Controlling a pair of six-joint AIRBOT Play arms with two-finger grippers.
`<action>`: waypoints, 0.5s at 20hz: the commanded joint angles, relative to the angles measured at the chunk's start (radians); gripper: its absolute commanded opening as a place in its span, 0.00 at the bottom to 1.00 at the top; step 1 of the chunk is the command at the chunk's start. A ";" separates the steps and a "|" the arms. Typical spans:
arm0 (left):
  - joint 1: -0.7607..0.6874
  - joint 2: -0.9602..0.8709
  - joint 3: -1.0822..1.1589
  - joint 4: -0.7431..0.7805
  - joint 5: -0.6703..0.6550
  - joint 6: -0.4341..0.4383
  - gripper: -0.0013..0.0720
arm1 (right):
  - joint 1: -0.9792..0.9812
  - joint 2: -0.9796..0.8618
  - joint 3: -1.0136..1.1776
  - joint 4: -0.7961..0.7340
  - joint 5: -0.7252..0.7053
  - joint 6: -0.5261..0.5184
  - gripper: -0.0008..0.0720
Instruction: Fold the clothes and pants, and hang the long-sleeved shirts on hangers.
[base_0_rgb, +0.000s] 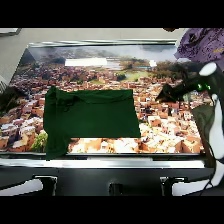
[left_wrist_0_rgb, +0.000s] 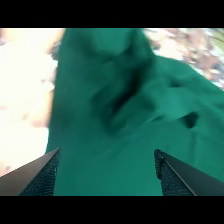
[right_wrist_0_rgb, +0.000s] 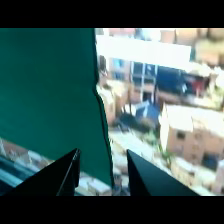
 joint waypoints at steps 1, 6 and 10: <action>0.096 0.134 -0.230 -0.008 -0.002 0.008 0.94 | -0.050 0.152 -0.372 0.019 -0.061 -0.116 0.55; 0.091 0.168 -0.366 -0.008 0.010 0.037 0.94 | -0.023 0.203 -0.733 0.166 -0.224 -0.239 0.59; 0.092 0.166 -0.368 -0.008 0.023 0.037 0.94 | 0.046 0.203 -0.792 0.216 -0.318 -0.267 0.59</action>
